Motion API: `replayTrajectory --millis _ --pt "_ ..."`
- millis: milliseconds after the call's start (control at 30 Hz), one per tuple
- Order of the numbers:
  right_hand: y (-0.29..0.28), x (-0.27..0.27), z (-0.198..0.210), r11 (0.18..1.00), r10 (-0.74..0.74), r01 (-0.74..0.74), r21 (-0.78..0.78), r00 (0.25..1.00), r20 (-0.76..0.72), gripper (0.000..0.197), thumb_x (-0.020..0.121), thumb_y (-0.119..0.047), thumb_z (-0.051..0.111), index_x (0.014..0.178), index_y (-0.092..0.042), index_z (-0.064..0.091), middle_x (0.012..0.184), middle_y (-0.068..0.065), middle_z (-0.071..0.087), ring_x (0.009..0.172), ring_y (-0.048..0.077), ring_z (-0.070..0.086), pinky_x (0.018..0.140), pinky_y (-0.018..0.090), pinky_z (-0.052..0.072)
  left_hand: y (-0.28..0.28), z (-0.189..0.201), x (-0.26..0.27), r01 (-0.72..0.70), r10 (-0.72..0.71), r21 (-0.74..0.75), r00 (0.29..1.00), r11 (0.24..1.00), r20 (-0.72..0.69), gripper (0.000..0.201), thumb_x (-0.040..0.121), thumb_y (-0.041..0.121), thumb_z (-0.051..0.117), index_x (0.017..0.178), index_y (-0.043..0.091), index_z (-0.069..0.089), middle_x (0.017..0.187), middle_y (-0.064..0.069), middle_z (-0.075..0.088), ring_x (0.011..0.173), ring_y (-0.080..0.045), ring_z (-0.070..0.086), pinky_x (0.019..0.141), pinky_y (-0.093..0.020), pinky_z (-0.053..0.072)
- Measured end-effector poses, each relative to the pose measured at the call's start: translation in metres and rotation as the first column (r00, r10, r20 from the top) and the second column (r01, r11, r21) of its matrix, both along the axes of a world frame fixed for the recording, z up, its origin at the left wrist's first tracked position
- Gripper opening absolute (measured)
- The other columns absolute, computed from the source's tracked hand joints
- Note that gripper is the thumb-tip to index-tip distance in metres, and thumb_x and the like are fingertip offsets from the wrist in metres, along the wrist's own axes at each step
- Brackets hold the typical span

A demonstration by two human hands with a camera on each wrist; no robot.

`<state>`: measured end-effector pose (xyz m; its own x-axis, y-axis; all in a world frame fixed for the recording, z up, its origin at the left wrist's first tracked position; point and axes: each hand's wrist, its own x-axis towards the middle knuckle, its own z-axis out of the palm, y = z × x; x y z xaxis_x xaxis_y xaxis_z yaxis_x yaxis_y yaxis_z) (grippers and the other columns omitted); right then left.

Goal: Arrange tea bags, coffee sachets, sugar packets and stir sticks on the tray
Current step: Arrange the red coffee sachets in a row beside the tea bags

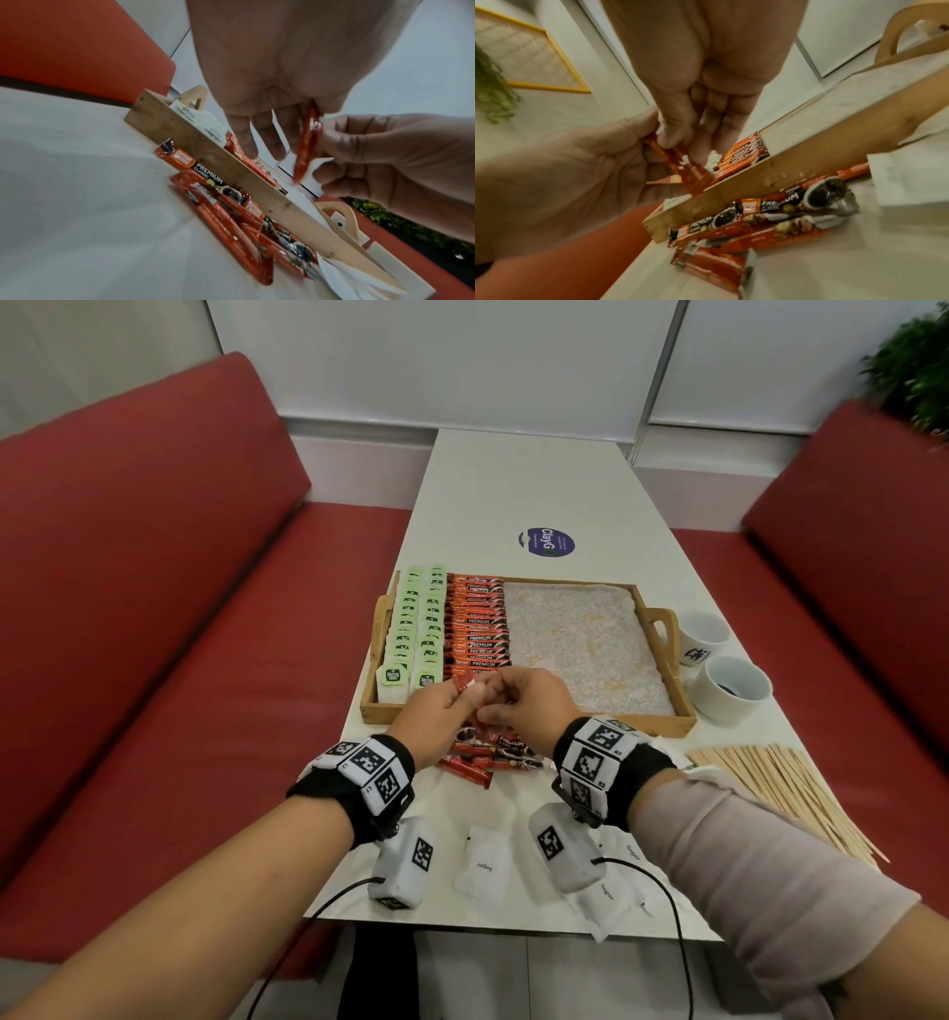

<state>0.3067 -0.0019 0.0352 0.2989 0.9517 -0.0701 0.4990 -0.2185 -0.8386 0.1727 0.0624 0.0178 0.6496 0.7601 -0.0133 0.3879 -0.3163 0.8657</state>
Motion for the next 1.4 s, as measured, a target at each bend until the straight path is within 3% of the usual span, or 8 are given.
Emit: replayTrajectory --millis 133,267,467,567,700,833,1133,1400 --pt "0.0 0.008 0.003 0.939 0.165 0.01 -0.343 0.864 0.477 0.02 0.079 -0.026 0.074 0.091 -0.018 0.06 0.089 -0.001 0.062 0.082 0.018 0.059 0.069 0.026 0.044 0.005 0.001 0.0 -0.087 0.087 -0.006 0.996 0.996 0.015 0.03 0.102 0.032 0.036 0.103 0.025 0.065 0.086 0.012 0.069 0.08 -0.007 0.063 0.079 -0.027 0.047" --pt "-0.005 0.012 -0.007 0.848 0.323 0.056 -0.527 0.734 0.597 0.042 0.075 -0.041 0.075 0.106 -0.015 0.061 0.099 0.002 0.065 0.09 0.021 0.063 0.075 0.029 0.051 0.007 0.005 -0.003 -0.056 0.064 0.056 0.988 0.997 -0.141 0.025 0.101 0.029 0.037 0.096 0.02 0.06 0.077 0.003 0.064 0.069 -0.012 0.059 0.058 -0.023 0.043" --pt "-0.005 0.005 -0.019 0.831 0.373 0.059 -0.553 0.678 0.633 0.041 0.077 -0.038 0.074 0.107 -0.015 0.06 0.105 0.003 0.065 0.096 0.023 0.063 0.077 0.03 0.049 0.012 -0.005 -0.006 0.047 0.002 0.137 0.941 0.989 -0.338 0.01 0.09 0.027 0.06 0.089 0.018 0.056 0.078 0.005 0.057 0.071 -0.014 0.055 0.056 -0.02 0.037" --pt "-0.002 0.0 -0.021 0.829 0.404 0.019 -0.559 0.67 0.623 0.036 0.079 -0.033 0.072 0.107 -0.014 0.061 0.106 0.005 0.064 0.097 0.024 0.062 0.078 0.031 0.048 0.012 -0.008 -0.008 0.124 -0.057 0.118 0.887 0.985 -0.458 0.031 0.076 0.03 0.076 0.097 0.02 0.055 0.083 0.007 0.053 0.077 -0.012 0.054 0.061 -0.022 0.041" --pt "0.004 -0.005 -0.026 0.825 0.444 -0.034 -0.564 0.658 0.609 0.033 0.08 -0.03 0.071 0.109 -0.013 0.064 0.107 0.006 0.064 0.098 0.024 0.061 0.08 0.03 0.048 0.009 -0.009 -0.011 0.243 -0.081 0.184 0.783 0.952 -0.616 0.062 0.065 0.033 0.084 0.118 0.022 0.052 0.112 0.002 0.052 0.105 -0.02 0.055 0.088 -0.031 0.048" --pt "0.007 -0.006 -0.03 0.83 0.455 -0.048 -0.556 0.636 0.624 0.04 0.081 -0.033 0.071 0.116 -0.014 0.062 0.114 0.008 0.059 0.108 0.026 0.054 0.09 0.034 0.047 0.008 -0.01 -0.013 0.296 -0.079 0.204 0.723 0.933 -0.686 0.077 0.066 0.036 0.084 0.13 0.016 0.046 0.123 -0.003 0.048 0.111 -0.023 0.051 0.09 -0.032 0.045" --pt "0.01 -0.006 -0.036 0.852 0.484 -0.064 -0.52 0.475 0.735 0.021 0.091 -0.019 0.054 0.111 -0.014 0.059 0.11 0.006 0.062 0.104 0.025 0.057 0.079 0.032 0.044 0.011 -0.014 -0.015 0.305 -0.114 0.147 0.694 0.941 -0.711 0.091 0.056 0.04 0.088 0.131 0.016 0.041 0.124 -0.003 0.045 0.11 -0.022 0.051 0.091 -0.036 0.048" --pt "0.006 0.002 -0.038 0.84 0.502 -0.073 -0.538 0.479 0.72 0.026 0.098 -0.017 0.039 0.122 -0.009 0.048 0.123 0.01 0.056 0.113 0.027 0.055 0.09 0.036 0.043 0.012 -0.017 -0.007 0.262 -0.066 0.219 0.769 0.94 -0.636 0.084 0.068 0.031 0.083 0.137 0.016 0.037 0.126 -0.003 0.045 0.115 -0.025 0.051 0.093 -0.035 0.046"
